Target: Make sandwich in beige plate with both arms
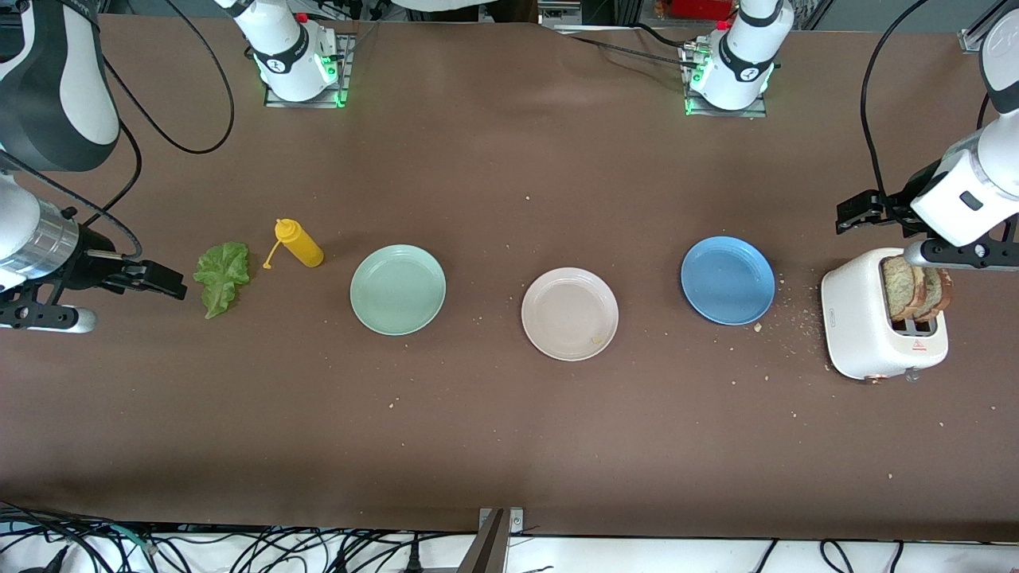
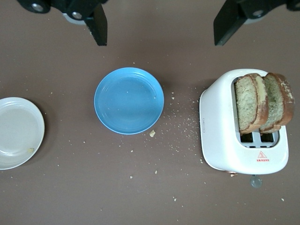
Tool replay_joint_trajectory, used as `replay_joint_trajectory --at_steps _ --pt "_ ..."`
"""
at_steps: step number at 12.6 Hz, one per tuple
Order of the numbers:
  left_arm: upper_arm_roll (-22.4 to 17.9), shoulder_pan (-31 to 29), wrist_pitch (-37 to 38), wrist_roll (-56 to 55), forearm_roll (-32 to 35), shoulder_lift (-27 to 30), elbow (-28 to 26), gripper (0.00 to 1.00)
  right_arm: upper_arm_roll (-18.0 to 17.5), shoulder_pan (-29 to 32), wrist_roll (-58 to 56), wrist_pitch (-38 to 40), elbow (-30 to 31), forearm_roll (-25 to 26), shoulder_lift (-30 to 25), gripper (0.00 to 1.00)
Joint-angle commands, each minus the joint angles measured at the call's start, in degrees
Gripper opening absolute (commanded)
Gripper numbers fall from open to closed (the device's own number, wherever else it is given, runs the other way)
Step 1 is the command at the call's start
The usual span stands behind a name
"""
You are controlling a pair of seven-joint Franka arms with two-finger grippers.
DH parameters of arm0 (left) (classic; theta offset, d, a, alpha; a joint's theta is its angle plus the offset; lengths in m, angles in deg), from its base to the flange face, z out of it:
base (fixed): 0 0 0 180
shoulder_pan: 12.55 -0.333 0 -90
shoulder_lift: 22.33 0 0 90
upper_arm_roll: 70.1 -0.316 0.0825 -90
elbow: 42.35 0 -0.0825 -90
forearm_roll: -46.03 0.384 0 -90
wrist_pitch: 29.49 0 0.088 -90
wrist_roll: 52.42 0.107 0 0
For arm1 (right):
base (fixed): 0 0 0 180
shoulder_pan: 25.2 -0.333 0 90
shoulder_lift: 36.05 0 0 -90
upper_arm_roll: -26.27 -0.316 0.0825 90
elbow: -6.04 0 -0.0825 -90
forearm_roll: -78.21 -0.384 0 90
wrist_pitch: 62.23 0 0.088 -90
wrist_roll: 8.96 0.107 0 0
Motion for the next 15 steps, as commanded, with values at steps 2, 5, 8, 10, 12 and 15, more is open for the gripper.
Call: replay_joint_trajectory --at_steps 2,5,8,10,12,15 --pt "0.1 0.0 1.4 -0.4 1.3 -0.8 2.1 1.00 0.0 -0.2 -0.4 0.0 0.5 -0.5 -0.1 1.00" --pt "0.1 0.0 1.3 -0.4 1.3 -0.8 2.2 1.00 0.0 -0.3 -0.4 0.6 0.7 -0.4 -0.1 1.00" --pt "0.1 0.0 1.3 -0.5 1.4 -0.8 2.3 1.00 0.0 -0.3 -0.4 0.7 0.7 -0.3 -0.2 1.00" --pt "0.1 -0.2 0.9 -0.5 1.8 -1.0 2.3 1.00 0.1 -0.3 -0.4 0.7 0.6 -0.2 -0.2 1.00" --pt "-0.2 -0.7 0.8 -0.6 1.2 -2.1 2.3 1.00 0.0 -0.3 -0.4 0.4 0.5 1.5 -0.1 1.00" --pt "-0.7 -2.5 0.6 -0.4 1.7 -6.9 2.4 1.00 0.1 -0.6 -0.4 0.3 0.5 2.3 0.3 1.00"
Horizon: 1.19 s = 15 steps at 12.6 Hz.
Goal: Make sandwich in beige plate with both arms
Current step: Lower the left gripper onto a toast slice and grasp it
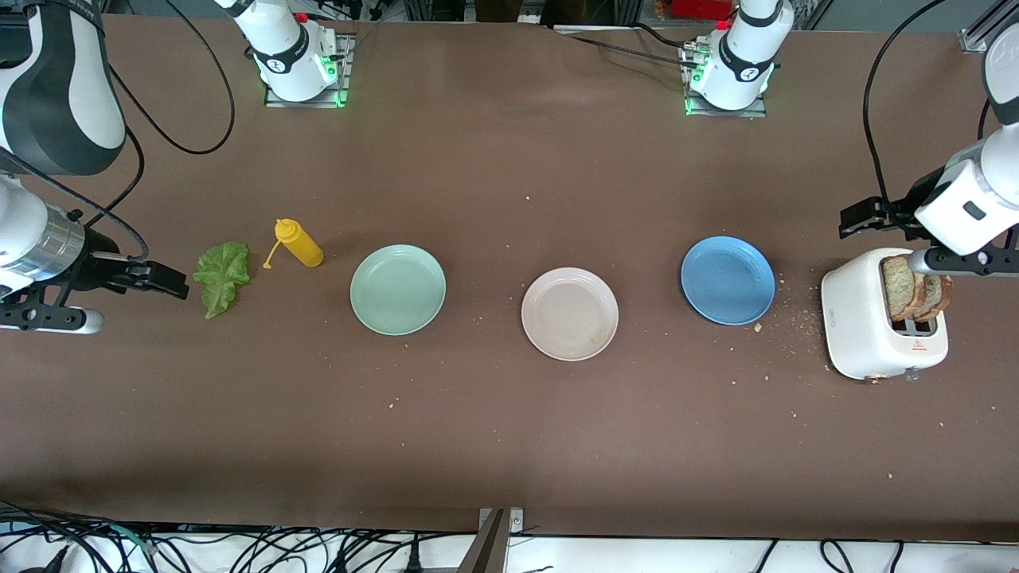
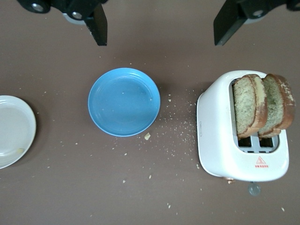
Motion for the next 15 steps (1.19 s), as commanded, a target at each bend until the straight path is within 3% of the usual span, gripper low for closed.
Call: replay_joint_trajectory --at_steps 1,8,15 --pt "0.0 -1.8 0.6 -0.3 1.5 -4.1 2.3 1.00 0.1 -0.3 -0.4 0.0 0.6 1.0 -0.1 1.00" --pt "0.0 -7.3 -2.2 1.4 1.0 -5.9 2.0 1.00 0.0 -0.4 -0.4 0.2 0.9 1.0 -0.3 1.00" --pt "-0.1 -8.4 -4.1 3.5 1.9 -9.2 1.9 1.00 0.0 -0.4 -0.4 0.2 1.4 1.0 -0.4 1.00"
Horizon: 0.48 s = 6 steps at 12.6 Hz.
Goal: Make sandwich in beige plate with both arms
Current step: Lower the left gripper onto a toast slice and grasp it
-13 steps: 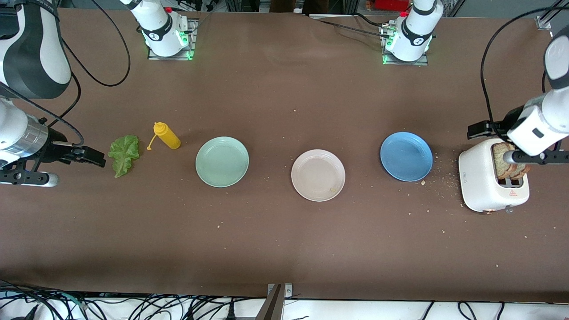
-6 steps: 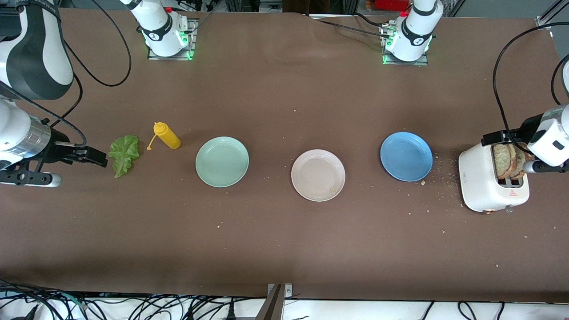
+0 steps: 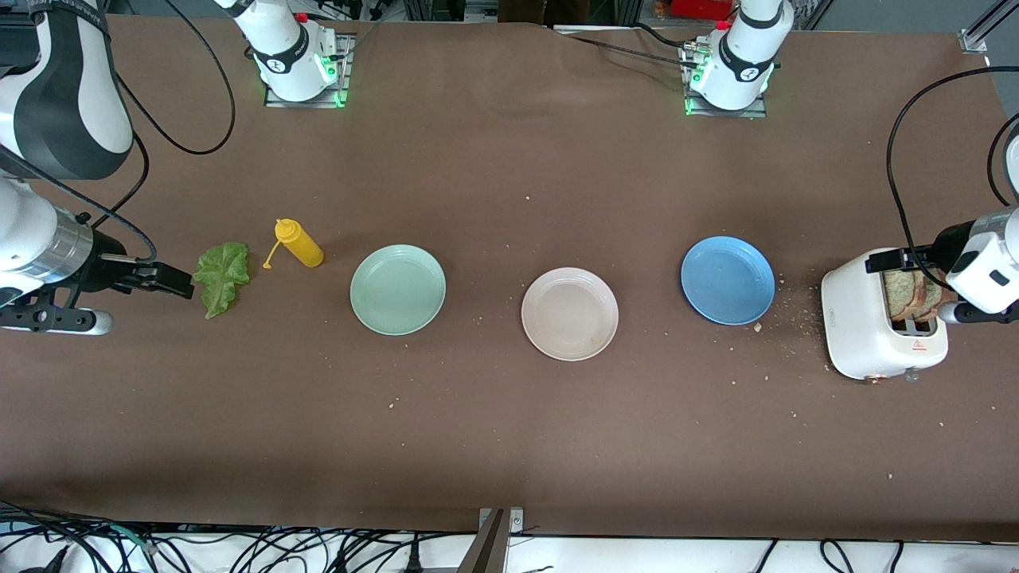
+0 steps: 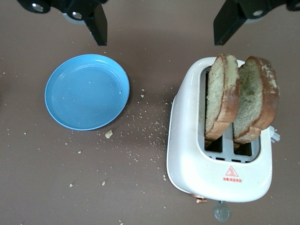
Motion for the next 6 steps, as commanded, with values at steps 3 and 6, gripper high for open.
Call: replay_joint_trajectory --at_steps 3,6 --pt "0.3 -3.1 -2.5 5.6 1.9 -2.0 1.0 1.00 0.0 -0.2 -0.3 0.1 0.8 0.9 -0.7 1.00" --pt "0.4 -4.4 -4.1 6.4 2.8 -2.8 0.8 1.00 0.0 -0.2 -0.3 0.0 0.8 0.9 -0.7 1.00"
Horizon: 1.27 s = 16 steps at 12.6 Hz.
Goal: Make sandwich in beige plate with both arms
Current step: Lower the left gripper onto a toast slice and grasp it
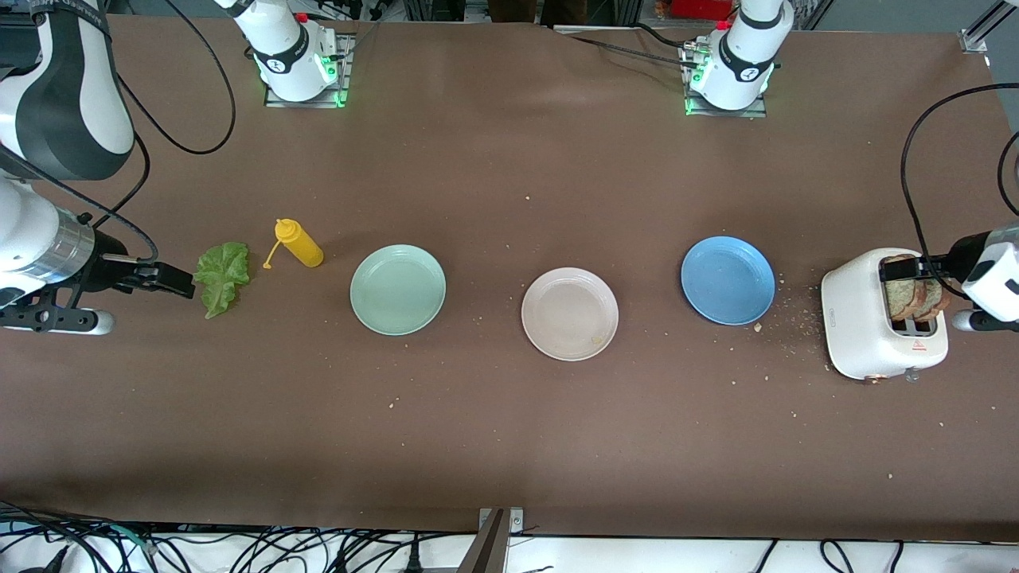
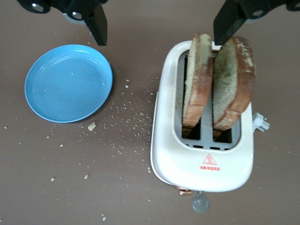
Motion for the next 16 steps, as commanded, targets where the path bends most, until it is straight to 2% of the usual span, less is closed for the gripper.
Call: replay_joint_trajectory --at_steps 1,13,14,15,16 --pt "0.4 -0.6 -1.6 1.3 2.9 -1.7 0.9 1.00 0.0 -0.1 -0.3 0.0 0.9 0.9 -0.6 1.00" --pt "0.4 -1.5 -3.9 2.3 2.9 -6.4 -0.1 1.00 0.0 -0.1 -0.3 -0.2 0.9 0.8 -0.6 1.00" --pt "0.4 -2.0 -3.9 4.3 2.9 -6.7 -0.3 0.95 0.0 -0.1 -0.3 -0.2 0.9 0.8 -0.6 1.00" --pt "0.4 -2.7 -3.9 5.8 2.9 -6.7 -0.3 0.85 0.0 -0.1 -0.3 -0.2 1.1 0.8 -0.6 1.00" --pt "0.4 -3.2 -3.9 6.2 2.9 -6.8 -0.3 0.64 0.0 -0.1 -0.3 -0.2 1.3 0.8 -0.6 1.00"
